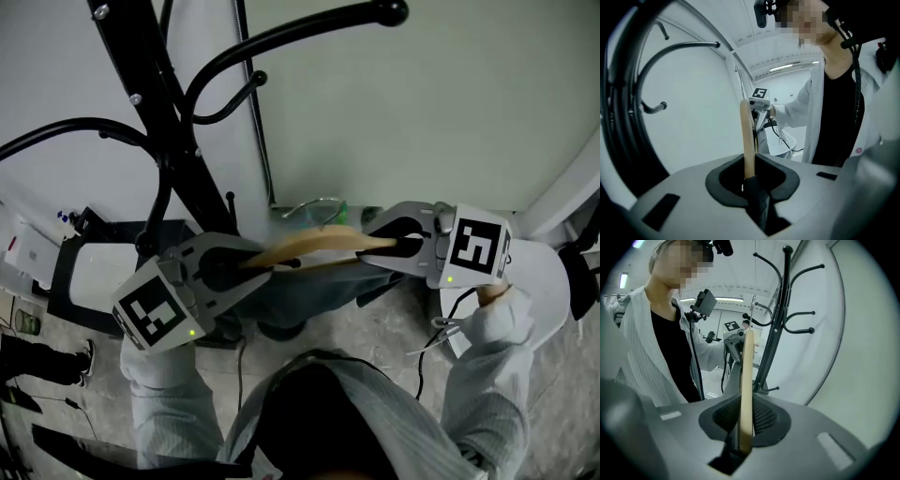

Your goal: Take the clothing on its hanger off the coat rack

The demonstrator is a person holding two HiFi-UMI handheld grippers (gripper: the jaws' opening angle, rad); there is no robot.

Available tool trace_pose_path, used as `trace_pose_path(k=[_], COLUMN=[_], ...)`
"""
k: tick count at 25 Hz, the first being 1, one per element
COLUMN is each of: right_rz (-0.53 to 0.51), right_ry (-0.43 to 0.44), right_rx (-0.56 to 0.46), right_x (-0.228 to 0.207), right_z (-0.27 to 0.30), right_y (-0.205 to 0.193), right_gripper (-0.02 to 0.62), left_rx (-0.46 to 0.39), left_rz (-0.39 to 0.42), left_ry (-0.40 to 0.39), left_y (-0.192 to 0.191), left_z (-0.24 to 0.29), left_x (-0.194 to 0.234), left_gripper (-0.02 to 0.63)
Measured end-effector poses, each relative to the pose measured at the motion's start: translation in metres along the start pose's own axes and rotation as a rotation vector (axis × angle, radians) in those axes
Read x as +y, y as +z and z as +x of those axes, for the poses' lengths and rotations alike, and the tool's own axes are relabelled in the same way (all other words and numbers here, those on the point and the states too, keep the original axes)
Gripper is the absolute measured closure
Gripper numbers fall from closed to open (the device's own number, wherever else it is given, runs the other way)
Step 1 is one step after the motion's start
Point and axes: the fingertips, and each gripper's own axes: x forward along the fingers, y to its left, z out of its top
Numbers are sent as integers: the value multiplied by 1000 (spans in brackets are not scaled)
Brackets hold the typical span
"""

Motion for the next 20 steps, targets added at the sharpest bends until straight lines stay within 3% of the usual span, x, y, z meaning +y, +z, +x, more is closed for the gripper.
trace_pose_path(k=[10,20], right_rz=[177,265], right_ry=[-195,-262], right_rx=[32,71], right_x=[44,56], right_z=[-57,-73], right_y=[-80,-128], right_gripper=[545,545], left_rx=[-16,-15], left_rz=[-7,-16], left_ry=[-201,-306], left_y=[0,-12], left_z=[97,149], left_x=[-40,-51], left_gripper=[545,545])
